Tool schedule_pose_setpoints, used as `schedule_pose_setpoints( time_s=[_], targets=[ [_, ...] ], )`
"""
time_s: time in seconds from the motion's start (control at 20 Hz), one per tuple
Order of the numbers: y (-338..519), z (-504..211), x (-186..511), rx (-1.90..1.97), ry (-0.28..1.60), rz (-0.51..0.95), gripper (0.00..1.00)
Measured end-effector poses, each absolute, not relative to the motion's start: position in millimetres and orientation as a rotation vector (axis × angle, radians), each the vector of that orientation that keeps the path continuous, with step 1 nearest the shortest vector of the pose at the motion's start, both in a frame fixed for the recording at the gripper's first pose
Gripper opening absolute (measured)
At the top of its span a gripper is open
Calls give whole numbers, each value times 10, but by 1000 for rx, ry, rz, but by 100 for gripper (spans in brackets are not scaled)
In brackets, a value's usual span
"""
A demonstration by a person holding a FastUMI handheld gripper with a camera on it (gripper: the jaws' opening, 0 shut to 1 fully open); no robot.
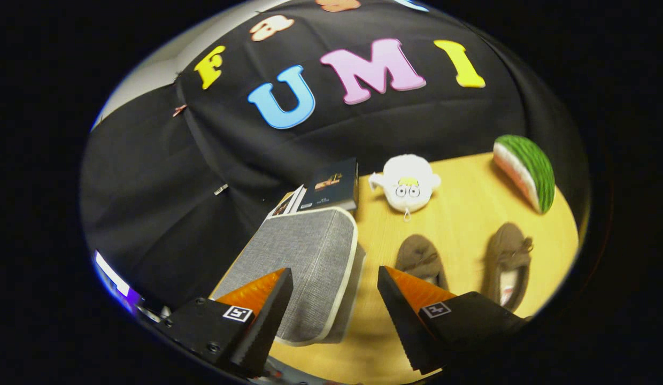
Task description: Open the storage box then place both shoes into the box .Put the left shoe in first, then the right shoe, with the right side of both shoes facing outward in a uniform manner.
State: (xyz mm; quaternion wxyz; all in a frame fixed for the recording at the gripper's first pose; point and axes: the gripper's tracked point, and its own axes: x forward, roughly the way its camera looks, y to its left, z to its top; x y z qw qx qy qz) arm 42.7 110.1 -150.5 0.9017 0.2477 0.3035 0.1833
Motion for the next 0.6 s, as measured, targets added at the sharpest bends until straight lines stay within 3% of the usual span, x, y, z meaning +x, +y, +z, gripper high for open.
schedule_pose_setpoints(
  time_s=[0.6],
  targets=[
    [1692, -1973, 307, 946, 942, 566, 96]
  ],
)
